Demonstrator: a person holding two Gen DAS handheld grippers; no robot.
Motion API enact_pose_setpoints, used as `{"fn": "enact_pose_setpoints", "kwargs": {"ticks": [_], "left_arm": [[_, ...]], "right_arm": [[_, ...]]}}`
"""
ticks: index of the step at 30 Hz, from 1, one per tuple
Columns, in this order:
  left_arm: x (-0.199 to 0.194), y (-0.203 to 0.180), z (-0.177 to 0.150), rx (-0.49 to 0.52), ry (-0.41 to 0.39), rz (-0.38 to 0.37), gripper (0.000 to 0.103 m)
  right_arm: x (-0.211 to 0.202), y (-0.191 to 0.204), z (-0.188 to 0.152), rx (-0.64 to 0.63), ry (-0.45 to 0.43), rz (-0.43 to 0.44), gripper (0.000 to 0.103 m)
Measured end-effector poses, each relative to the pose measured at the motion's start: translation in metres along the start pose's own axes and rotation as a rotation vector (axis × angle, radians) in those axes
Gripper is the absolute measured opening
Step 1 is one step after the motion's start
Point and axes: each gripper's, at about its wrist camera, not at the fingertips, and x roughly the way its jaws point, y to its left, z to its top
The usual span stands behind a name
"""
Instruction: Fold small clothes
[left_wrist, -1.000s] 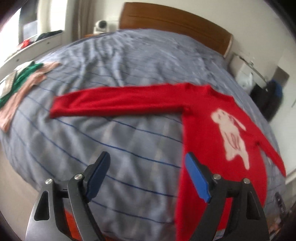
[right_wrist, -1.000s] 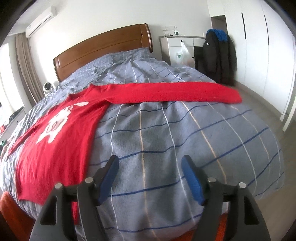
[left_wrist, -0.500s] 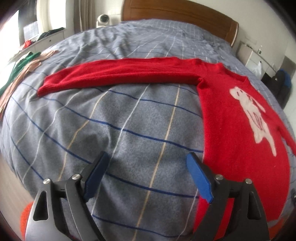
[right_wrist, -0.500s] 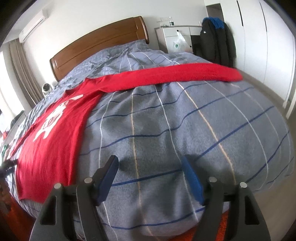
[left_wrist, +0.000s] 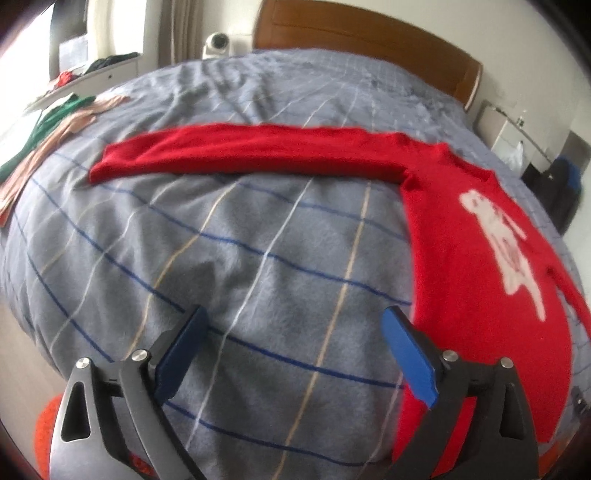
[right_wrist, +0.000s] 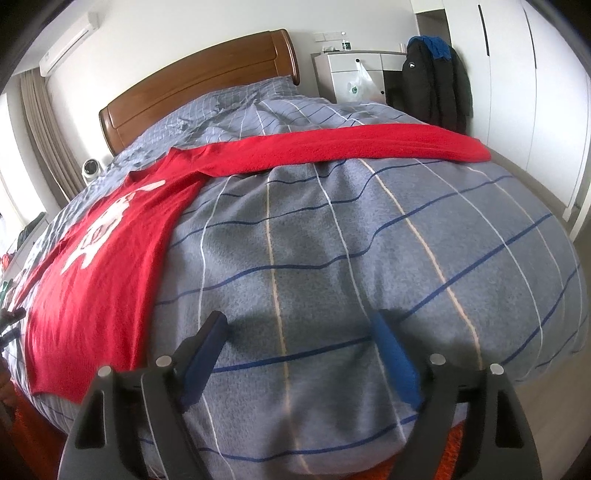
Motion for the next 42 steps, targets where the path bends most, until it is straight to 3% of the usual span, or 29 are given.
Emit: {"fn": "enact_pose_setpoints", "kwargs": {"ticks": [6, 14, 42], "left_arm": [[0.008, -0.006, -0.005, 0.032, 0.023, 0.035, 0.102], [0.012, -0.008, -0.009, 0.058, 0.02, 0.062, 0.103], [0.009, -0.01, -0.011, 0.125, 0.018, 0.056, 0.103]], "right_arm": [[0.001, 0.001, 0.0, -0.002, 0.001, 0.002, 0.082], [0.002, 0.002, 0.0, -0.013, 0.004, -0.003, 0.083], [0.004, 0.008, -0.001, -0.037, 0.012, -0.022, 0.086]]}}
